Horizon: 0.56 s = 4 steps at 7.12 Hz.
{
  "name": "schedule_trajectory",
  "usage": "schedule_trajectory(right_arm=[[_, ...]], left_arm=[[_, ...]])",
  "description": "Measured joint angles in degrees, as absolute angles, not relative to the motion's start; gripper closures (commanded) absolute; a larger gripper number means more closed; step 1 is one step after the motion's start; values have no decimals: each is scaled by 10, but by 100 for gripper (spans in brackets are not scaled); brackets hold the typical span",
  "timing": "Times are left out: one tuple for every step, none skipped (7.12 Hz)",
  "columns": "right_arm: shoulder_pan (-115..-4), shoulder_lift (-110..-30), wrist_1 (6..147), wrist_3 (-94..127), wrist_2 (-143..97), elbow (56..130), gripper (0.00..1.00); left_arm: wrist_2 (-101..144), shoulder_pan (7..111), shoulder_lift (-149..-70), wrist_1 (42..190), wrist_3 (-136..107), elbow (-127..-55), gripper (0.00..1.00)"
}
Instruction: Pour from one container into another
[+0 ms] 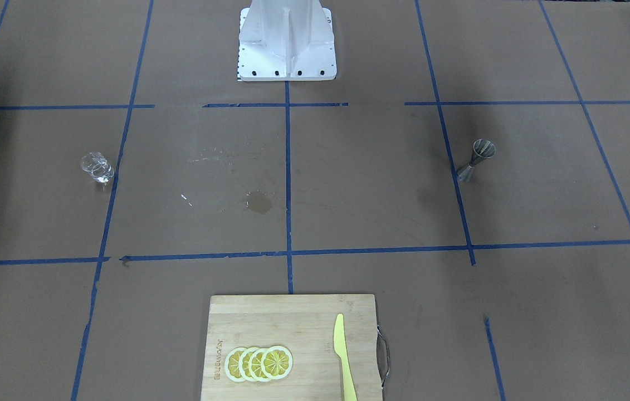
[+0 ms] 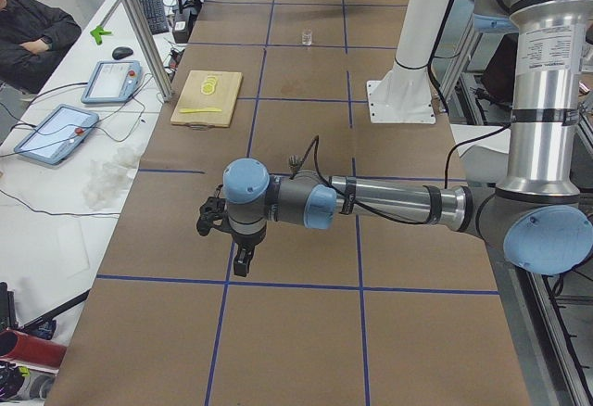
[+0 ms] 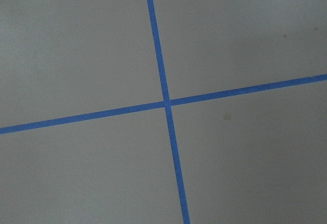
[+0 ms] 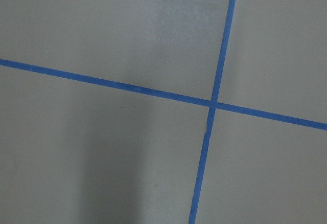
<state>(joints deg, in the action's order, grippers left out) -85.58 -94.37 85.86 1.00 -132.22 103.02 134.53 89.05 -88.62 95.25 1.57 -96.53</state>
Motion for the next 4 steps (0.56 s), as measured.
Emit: schedule_trajectory(right_arm=[[-856, -942, 858, 10, -1323, 1030, 0], [-856, -939, 858, 12, -1325, 1030, 0], [-855, -933, 861, 13, -1325, 1030, 0], [-855, -926, 864, 13, -1326, 1030, 0]], left_arm=[[1345, 890, -888, 974, 16, -963, 0], [1344, 890, -890, 1025, 16, -955, 0], [1344, 890, -893, 1083, 15, -944, 0], [1344, 890, -902, 1122, 15, -935, 0]])
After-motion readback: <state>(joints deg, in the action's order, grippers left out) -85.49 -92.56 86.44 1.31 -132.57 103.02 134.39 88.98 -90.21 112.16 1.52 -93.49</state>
